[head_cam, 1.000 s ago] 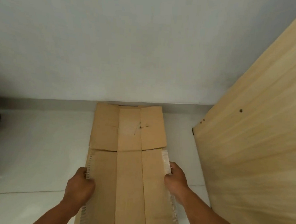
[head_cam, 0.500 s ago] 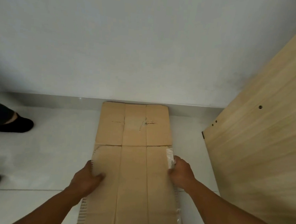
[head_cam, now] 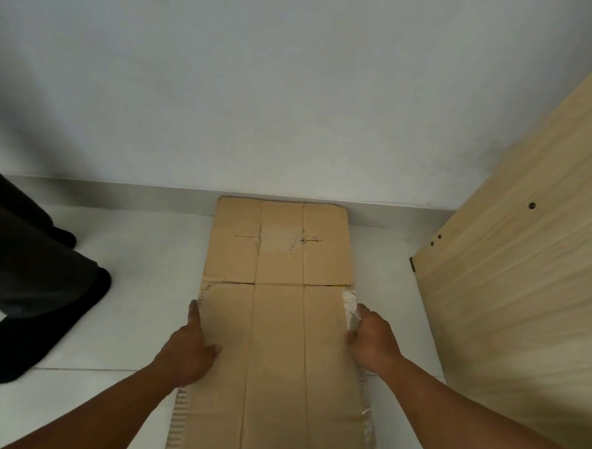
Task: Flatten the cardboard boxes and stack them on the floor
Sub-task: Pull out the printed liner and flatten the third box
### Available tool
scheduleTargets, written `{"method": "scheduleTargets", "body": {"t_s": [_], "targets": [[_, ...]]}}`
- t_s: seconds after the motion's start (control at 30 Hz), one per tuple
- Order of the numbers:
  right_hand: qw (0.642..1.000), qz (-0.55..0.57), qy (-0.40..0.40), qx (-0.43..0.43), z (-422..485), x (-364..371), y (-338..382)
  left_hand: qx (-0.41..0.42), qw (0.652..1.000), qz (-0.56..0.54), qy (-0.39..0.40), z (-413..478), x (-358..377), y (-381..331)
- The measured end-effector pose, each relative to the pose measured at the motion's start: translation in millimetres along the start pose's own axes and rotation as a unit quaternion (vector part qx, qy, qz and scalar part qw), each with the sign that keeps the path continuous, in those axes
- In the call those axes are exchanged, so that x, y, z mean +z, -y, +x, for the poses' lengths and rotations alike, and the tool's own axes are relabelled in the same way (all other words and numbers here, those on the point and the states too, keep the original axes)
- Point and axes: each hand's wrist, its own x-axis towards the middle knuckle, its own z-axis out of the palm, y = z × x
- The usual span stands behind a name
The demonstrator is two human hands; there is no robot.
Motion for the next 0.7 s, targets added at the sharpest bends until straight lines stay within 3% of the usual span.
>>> {"method": "scheduleTargets", "body": {"t_s": [0.23,0.4,0.5,0.7], "targets": [[1.000,0.008,-0.001,-0.018,-8,2,4,0.008,0.998,0.061,-0.003,5,3,5],[0.969,-0.179,0.037,-0.165,-19,6,15,0.087,0.975,0.204,-0.020,5,5,-10],[0.958,-0.224,0.080,-0.158,-19,12,23,0.079,0.968,0.238,0.011,6,15,-13],[0.953,-0.252,0.095,-0.142,-13,18,25,0.067,0.964,0.257,0.014,6,18,-11]]}}
